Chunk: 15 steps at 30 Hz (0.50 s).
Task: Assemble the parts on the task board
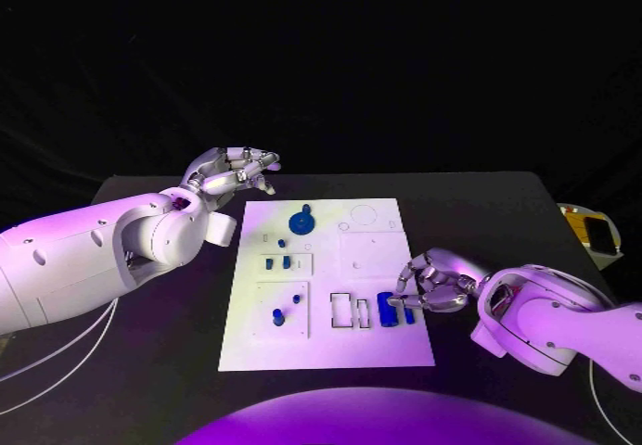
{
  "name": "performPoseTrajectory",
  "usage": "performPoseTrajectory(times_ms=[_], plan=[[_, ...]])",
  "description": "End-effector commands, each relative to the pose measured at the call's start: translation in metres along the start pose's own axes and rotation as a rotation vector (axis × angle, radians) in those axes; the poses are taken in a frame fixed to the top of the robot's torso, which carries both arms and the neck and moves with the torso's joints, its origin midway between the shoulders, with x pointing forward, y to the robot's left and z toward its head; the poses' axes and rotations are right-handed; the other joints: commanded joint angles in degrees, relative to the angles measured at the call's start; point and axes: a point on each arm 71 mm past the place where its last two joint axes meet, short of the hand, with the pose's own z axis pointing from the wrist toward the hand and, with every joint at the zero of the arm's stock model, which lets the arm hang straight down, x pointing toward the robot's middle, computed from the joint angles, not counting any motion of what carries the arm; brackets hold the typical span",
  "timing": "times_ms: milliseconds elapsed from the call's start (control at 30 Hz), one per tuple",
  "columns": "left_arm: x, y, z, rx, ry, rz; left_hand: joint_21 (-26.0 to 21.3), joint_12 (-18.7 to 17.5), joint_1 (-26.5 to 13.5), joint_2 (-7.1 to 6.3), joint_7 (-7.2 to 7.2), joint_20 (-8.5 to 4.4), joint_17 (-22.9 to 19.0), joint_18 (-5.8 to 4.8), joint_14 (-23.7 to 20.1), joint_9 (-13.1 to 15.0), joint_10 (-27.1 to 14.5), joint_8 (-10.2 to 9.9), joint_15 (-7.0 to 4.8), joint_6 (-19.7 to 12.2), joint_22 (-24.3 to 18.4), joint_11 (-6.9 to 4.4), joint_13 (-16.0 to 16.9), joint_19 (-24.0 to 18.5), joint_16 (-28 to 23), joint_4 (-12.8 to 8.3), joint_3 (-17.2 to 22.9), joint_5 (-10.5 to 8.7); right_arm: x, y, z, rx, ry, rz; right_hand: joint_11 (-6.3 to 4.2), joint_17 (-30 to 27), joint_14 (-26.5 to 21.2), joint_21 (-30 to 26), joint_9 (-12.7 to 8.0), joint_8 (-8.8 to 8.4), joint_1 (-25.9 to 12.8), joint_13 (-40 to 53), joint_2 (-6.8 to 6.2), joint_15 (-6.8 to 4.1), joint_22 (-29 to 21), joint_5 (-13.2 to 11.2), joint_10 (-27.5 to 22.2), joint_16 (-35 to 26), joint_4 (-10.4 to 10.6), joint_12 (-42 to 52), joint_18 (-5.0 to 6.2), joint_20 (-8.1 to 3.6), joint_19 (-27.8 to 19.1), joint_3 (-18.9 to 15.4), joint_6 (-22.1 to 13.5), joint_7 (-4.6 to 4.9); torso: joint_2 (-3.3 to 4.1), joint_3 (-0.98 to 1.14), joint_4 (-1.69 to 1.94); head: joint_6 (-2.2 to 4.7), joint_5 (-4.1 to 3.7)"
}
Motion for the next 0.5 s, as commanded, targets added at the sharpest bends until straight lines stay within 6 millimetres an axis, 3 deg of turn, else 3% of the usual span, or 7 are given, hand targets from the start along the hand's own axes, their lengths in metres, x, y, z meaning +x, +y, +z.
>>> performPoseTrajectory(times_ms=[33,500], plan=[[0.003,-0.002,0.000,0.015,0.018,-0.009,-0.2,0.2,-0.4,-0.03,-0.18,-0.07,-0.1,0.75,0.1,-0.1,0.4,0.1,-0.23,-0.3,-0.1,-0.11,-0.1,0.0,0.2,-0.1,-0.3,-0.18,0.004,-0.001,0.001,0.027,0.015,-0.068,0.06,6.2,4.5,0.3,-0.1,0.34,0.3,0.5,0.57,-0.29,7.3,-0.3,0.4,0.3,0.0,0.3,-1.18,0.06,0.6,-0.5,-0.4,0.18,-0.01,0.00,0.02,-0.21,0.15],[0.002,-0.002,-0.002,0.010,0.021,-0.010,-0.3,0.3,-0.4,0.10,-0.08,-0.07,-0.1,0.76,0.1,-0.1,0.4,0.1,-0.22,-0.4,-0.1,-0.08,-0.1,0.1,0.2,-0.1,-0.4,-0.10,0.017,0.000,0.010,0.053,0.008,-0.149,0.01,6.6,4.5,0.7,-0.1,0.81,-0.2,1.0,1.12,-0.29,7.6,-0.7,0.3,0.4,0.2,0.5,-1.28,0.09,0.8,-1.7,0.0,0.08,0.02,0.05,-0.07,-0.69,0.74]])
